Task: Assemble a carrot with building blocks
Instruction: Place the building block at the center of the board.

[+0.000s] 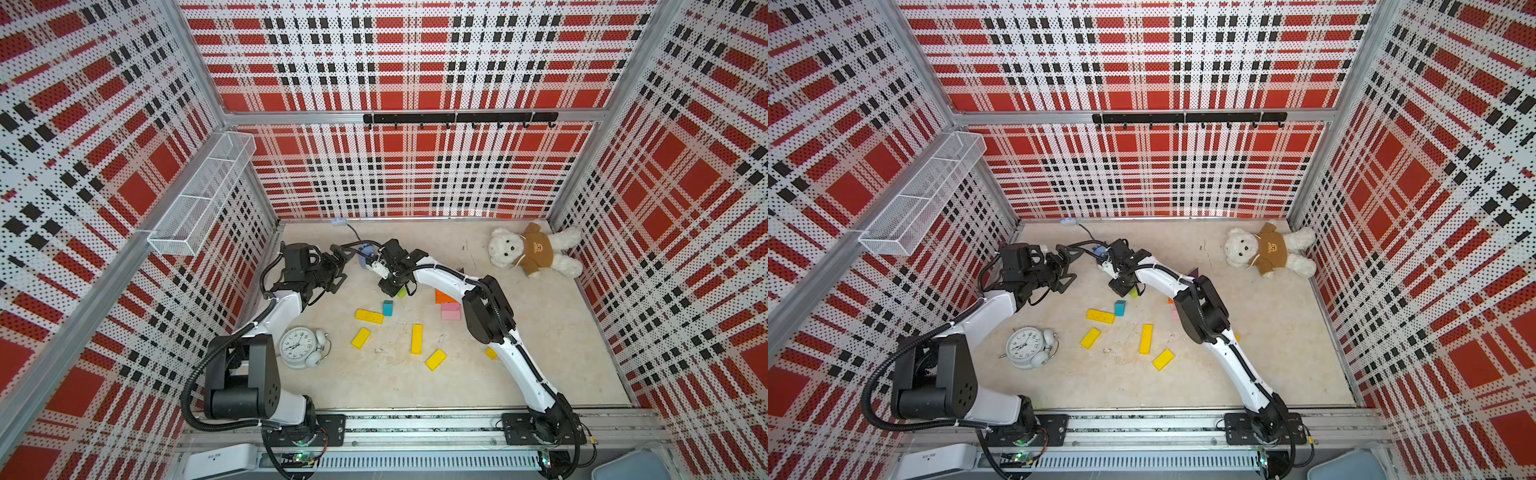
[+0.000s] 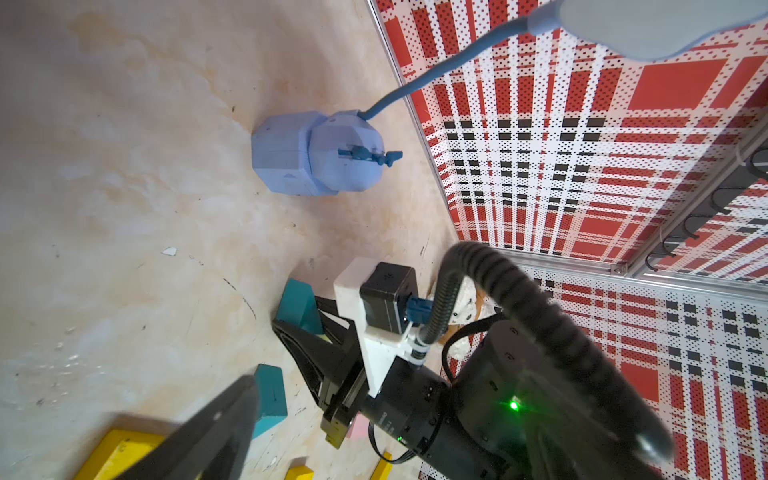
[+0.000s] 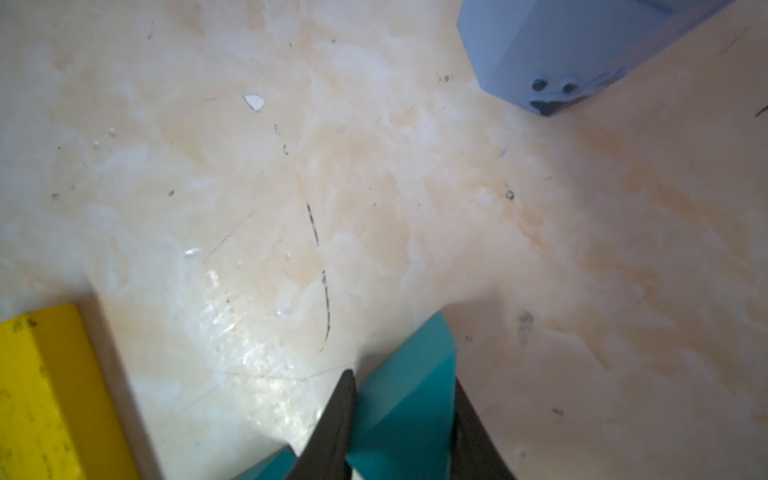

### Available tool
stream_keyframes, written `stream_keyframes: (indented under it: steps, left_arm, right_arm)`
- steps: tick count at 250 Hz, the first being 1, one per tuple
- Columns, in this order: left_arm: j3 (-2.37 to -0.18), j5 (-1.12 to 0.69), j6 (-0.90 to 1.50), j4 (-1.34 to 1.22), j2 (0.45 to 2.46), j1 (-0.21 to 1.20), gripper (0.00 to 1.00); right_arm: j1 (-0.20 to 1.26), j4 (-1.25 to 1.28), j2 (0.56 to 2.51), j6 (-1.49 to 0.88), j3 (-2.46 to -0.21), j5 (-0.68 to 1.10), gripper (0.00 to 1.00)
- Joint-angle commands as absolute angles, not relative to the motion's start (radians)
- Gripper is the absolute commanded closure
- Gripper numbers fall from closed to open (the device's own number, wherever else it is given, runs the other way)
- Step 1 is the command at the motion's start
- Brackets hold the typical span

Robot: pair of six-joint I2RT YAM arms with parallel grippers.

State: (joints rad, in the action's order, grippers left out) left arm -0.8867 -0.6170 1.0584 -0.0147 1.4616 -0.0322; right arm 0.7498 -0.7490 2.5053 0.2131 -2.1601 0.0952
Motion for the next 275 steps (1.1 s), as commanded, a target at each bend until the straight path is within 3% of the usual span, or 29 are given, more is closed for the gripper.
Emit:
stream_keyframes:
  steps: [1, 48, 175, 275]
  left_arm:
    - [-0.877, -0.622, 1.072, -0.031, 1.462, -0.035, 0.00]
    - [-0.876, -0.618, 1.072, -0.031, 1.461, -0.033, 0.00]
    - [-0.879, -0.624, 1.071, -0.032, 1.459, -0.031, 0.01]
    - [-0.877, -0.629, 1.078, -0.038, 1.448, -0.031, 0.00]
  right_arm:
    - [0.740, -0.776, 2.473, 0.227, -2.106, 0.076, 0.76]
    - [0.733, -0.772, 2.450, 0.209, -2.079, 0.060, 0.74]
    - [0.732, -0.741, 2.359, 0.141, -2.067, 0.093, 0.37]
    - [0.735, -0.724, 2.260, 0.085, -1.903, 0.012, 0.32]
